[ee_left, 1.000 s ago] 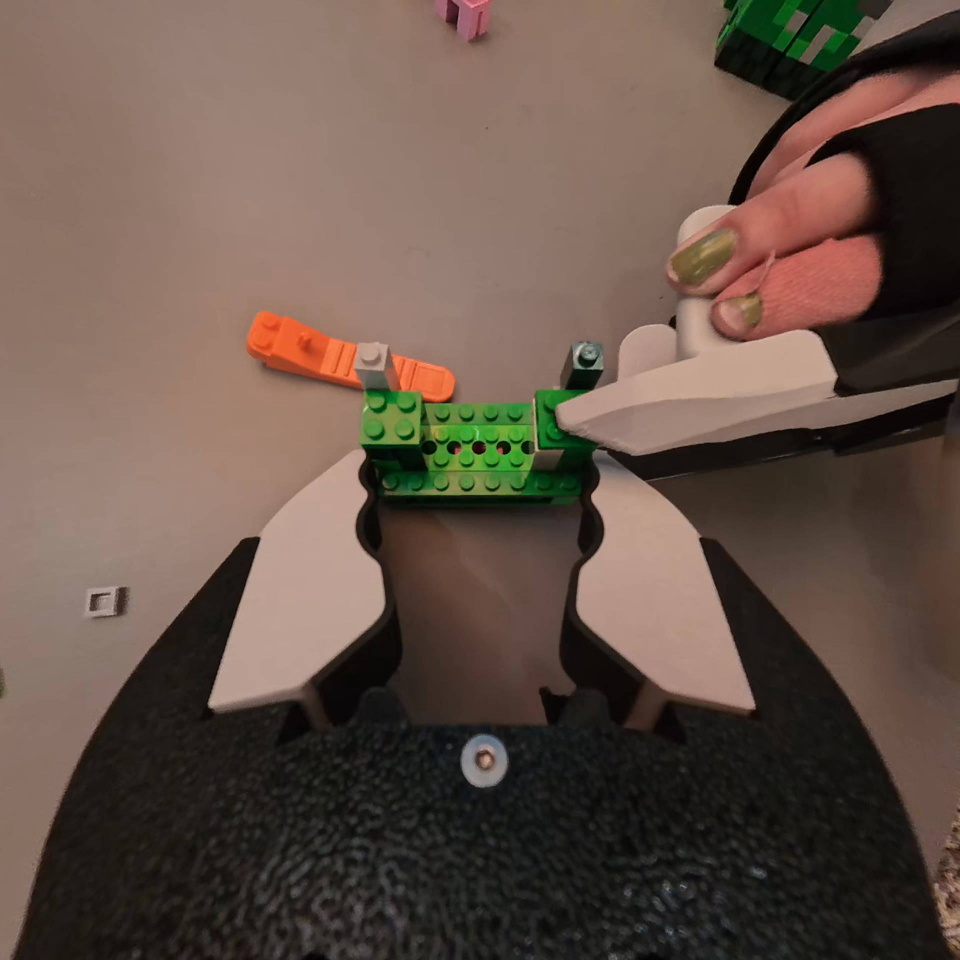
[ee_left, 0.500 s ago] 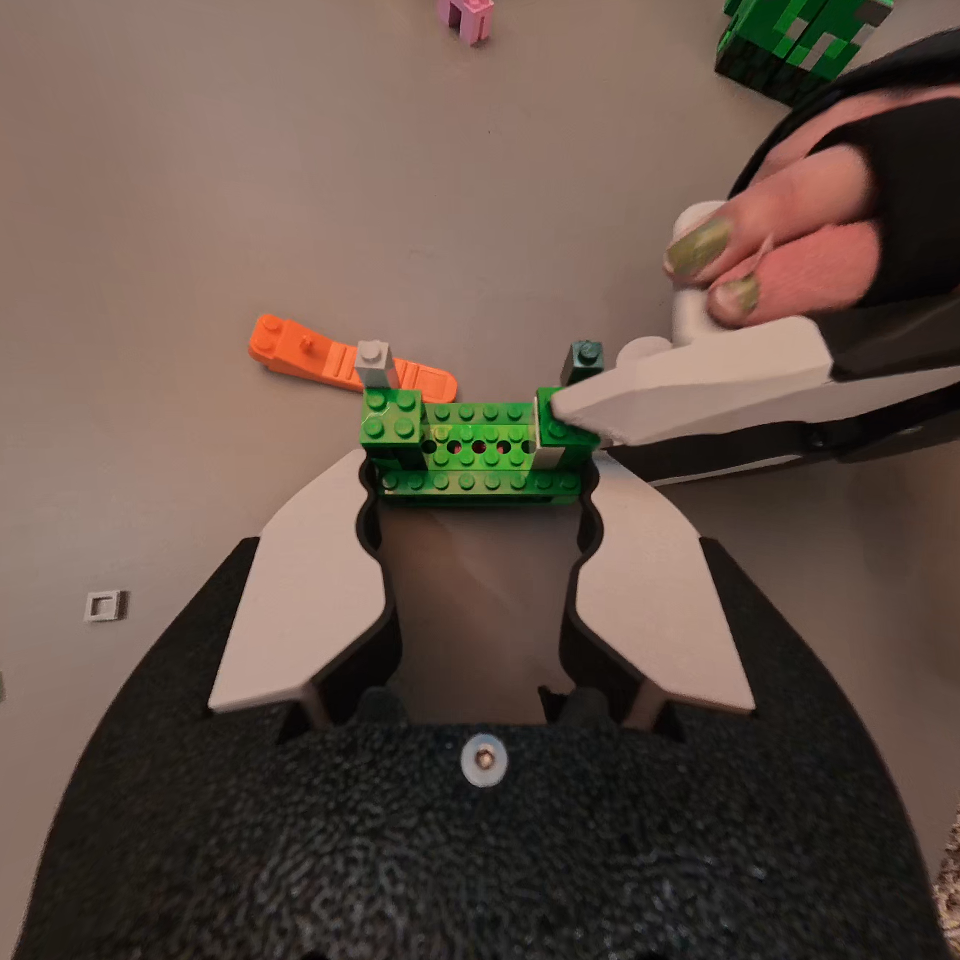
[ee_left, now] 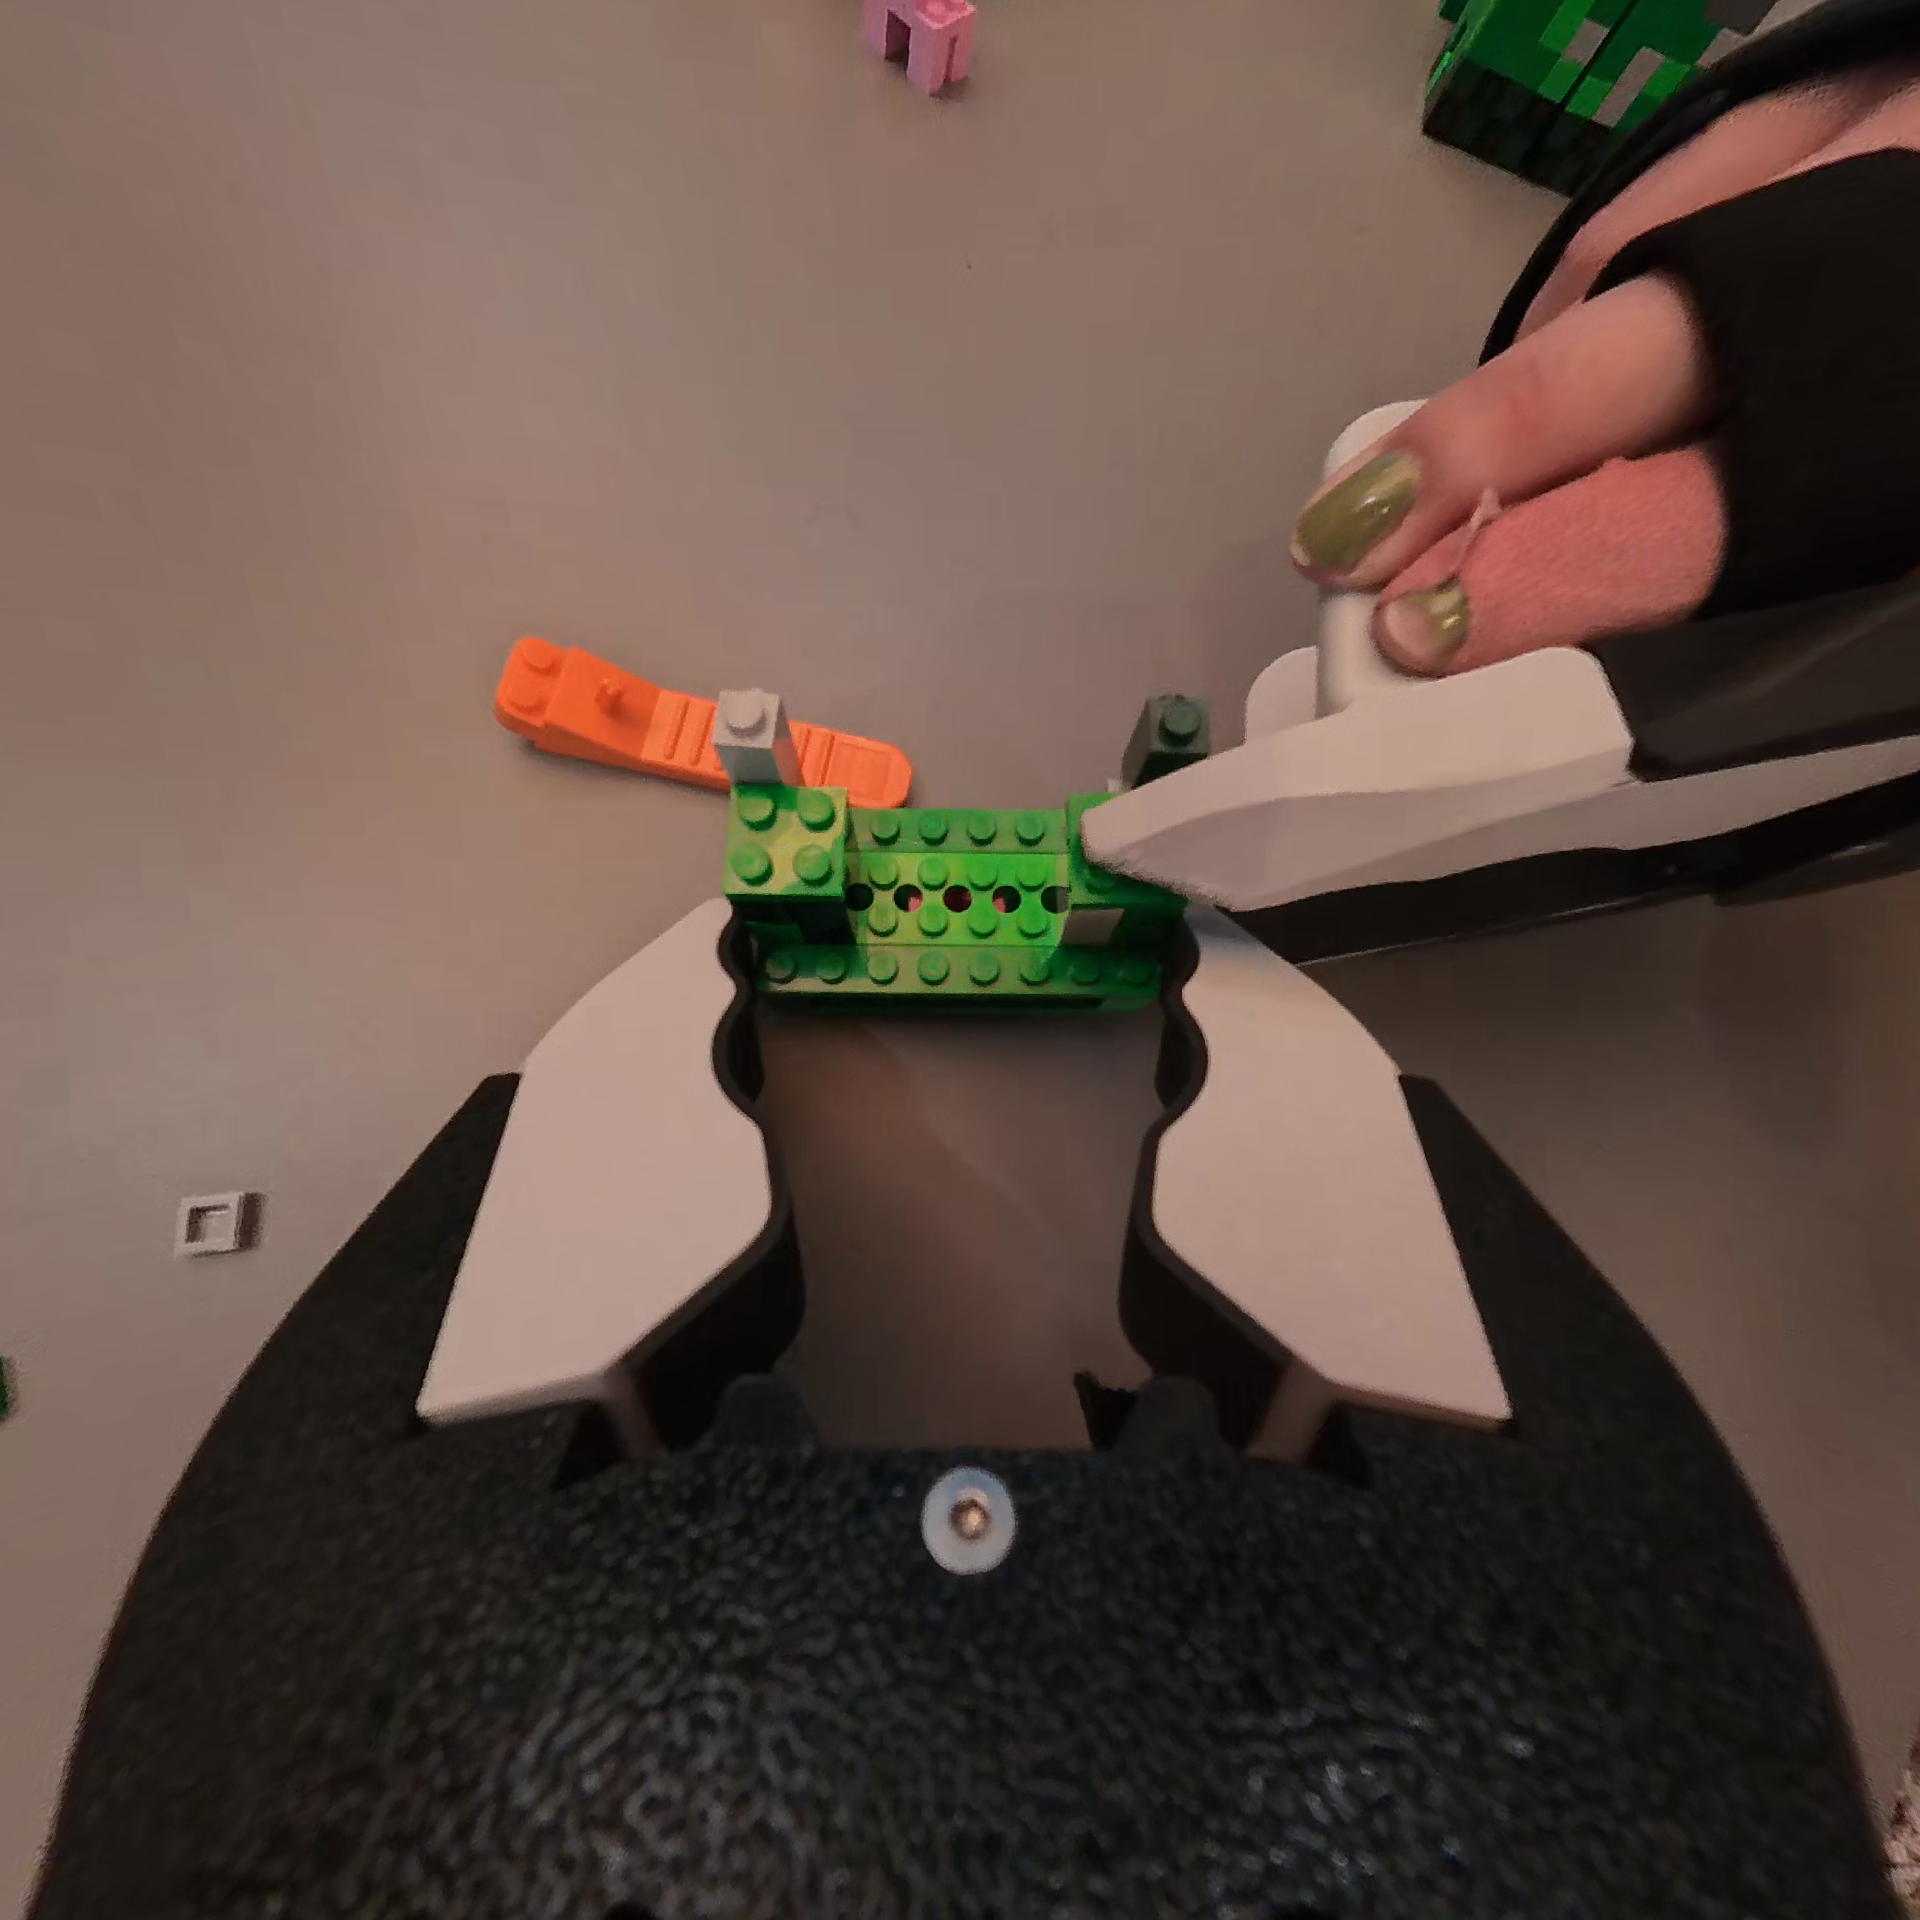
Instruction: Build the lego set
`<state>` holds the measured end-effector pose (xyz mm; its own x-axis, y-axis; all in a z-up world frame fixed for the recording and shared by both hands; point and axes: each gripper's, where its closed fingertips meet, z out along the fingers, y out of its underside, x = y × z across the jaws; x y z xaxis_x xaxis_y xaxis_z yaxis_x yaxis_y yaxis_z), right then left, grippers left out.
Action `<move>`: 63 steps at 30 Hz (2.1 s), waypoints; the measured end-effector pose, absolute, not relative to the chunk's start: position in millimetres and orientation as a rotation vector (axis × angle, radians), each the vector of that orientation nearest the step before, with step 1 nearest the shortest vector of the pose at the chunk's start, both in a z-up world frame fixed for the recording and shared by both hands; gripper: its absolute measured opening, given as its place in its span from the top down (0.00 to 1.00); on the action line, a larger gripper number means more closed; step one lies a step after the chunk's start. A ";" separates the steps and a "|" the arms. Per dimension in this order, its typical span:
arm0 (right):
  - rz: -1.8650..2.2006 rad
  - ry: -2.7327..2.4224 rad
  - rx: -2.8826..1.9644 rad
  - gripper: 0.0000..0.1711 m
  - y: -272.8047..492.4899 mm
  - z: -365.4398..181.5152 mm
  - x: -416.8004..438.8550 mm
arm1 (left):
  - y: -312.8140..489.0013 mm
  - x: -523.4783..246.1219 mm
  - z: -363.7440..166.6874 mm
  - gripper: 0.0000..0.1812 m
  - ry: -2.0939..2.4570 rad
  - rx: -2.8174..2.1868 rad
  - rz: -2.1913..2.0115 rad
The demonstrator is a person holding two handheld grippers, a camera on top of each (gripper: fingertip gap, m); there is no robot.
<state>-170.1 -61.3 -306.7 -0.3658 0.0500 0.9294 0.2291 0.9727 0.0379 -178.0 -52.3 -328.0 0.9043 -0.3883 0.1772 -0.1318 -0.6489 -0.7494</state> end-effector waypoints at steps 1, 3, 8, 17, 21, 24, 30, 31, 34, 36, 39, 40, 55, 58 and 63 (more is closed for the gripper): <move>-0.191 -1.944 -0.198 0.75 -61.5 -306.9 -169.8 | -52.2 -178.0 -328.1 0.59 0.370 -2.267 -0.413; -0.187 -1.947 -0.197 0.75 -61.8 -307.0 -169.4 | -52.2 -177.7 -328.1 0.59 0.371 -2.266 -0.413; -0.161 -1.932 -0.212 0.75 -62.8 -306.6 -168.6 | -52.0 -177.4 -328.0 0.59 0.374 -2.261 -0.417; 0.028 -1.680 -0.113 0.65 -72.8 -283.5 -140.0 | -52.7 -179.6 -328.2 0.59 0.444 -2.226 -0.406; 0.271 -1.615 -0.370 0.66 -50.1 -269.6 -137.7 | -51.6 -181.7 -327.1 0.59 0.456 -2.214 -0.389; 0.420 -1.550 -0.570 0.69 -27.4 -263.2 -140.5 | -51.2 -177.1 -330.7 0.59 0.485 -2.234 -0.357; 0.641 -1.458 -0.783 0.75 -5.3 -253.2 -138.5 | -44.8 -156.8 -334.0 0.59 0.508 -2.277 -0.288; 0.691 -1.448 -0.805 0.78 -4.5 -251.3 -136.6 | -44.1 -154.2 -334.3 0.59 0.522 -2.276 -0.272; 0.957 -1.452 -0.824 0.83 -13.6 -243.3 -128.6 | -44.9 -139.8 -334.1 0.59 0.656 -2.224 -0.321; 1.151 -1.569 -0.767 0.86 -32.4 -245.1 -118.2 | -50.1 -131.6 -334.2 0.59 0.789 -2.178 -0.402; 1.334 -1.802 -0.794 0.87 -55.5 -258.3 -103.6 | -56.8 -129.6 -334.5 0.59 0.897 -2.146 -0.453; 1.356 -1.866 -0.823 0.87 -60.2 -263.8 -101.3 | -57.1 -129.6 -334.6 0.59 0.903 -2.144 -0.455; 1.190 -2.109 -0.873 0.95 -77.6 -296.2 -105.3 | -60.0 -126.0 -334.8 0.59 0.945 -2.130 -0.463; 1.189 -2.111 -0.874 0.96 -77.5 -296.5 -105.4 | -61.6 -128.4 -336.2 0.54 0.957 -2.128 -0.416; 1.190 -2.114 -0.870 0.95 -77.5 -296.8 -105.5 | -76.7 -139.6 -307.9 0.64 0.923 -1.925 -0.301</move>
